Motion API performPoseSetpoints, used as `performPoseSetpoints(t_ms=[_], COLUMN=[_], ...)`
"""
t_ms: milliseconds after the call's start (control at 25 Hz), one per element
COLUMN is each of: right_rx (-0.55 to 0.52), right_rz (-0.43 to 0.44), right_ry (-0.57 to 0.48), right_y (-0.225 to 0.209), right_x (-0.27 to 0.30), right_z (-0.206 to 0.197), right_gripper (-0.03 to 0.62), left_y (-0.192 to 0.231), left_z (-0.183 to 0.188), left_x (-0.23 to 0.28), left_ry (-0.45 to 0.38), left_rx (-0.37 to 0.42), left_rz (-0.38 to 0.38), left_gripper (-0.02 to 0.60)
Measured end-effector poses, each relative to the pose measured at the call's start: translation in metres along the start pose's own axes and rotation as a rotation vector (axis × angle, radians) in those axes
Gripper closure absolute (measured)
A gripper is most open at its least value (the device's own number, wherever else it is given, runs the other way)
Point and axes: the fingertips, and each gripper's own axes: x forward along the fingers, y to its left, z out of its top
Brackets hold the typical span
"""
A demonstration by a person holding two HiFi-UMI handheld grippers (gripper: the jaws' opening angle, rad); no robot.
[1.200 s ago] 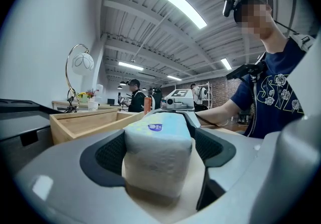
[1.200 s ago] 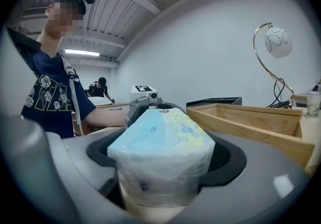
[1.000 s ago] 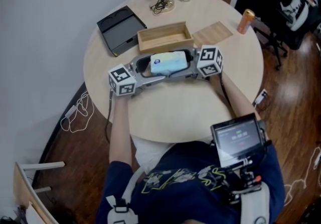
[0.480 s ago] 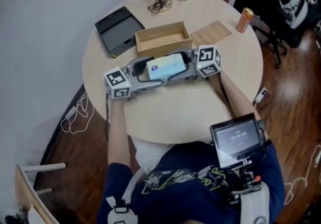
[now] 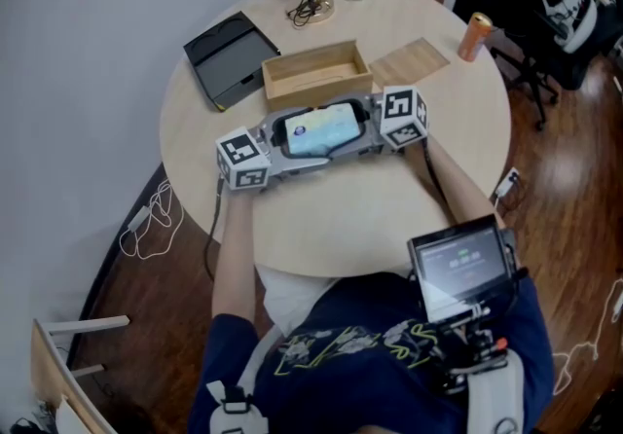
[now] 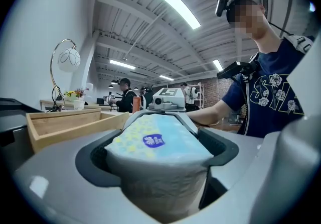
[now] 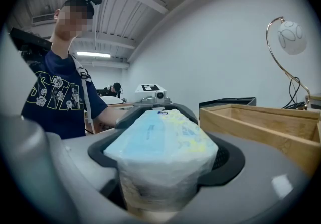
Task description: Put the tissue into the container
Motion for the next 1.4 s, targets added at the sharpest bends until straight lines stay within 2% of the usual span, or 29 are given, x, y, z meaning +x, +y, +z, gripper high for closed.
performPoseSetpoints(t_ms=[160,360,880,1080,1400], right_rx=[-0.006,-0.007,0.01,-0.016,-0.048], right_rz=[0.004,0.0,-0.001,-0.005,-0.017], right_ry=[-0.01,-0.014,-0.025,-0.023,-0.049], right_y=[0.0,0.0,0.002,-0.001,-0.017], right_x=[-0.001,-0.002,-0.001,-0.007,-0.02], right_z=[0.001,0.001,0.004,0.028,0.075], right_gripper=[0.188,0.221,0.233,0.233,0.232], left_y=[0.001,0.001,-0.001,0.003,0.021], left_z=[0.001,0.001,0.004,0.028,0.075], left_x=[0.0,-0.002,-0.006,-0.009,-0.013], left_ry=[0.0,-0.002,-0.033,-0.055,-0.025], left_rx=[0.002,0.0,-0.015,0.012,0.05], left_rz=[0.007,0.01,0.008,0.017,0.014], left_gripper=[0.125,0.161,0.17,0.17,0.17])
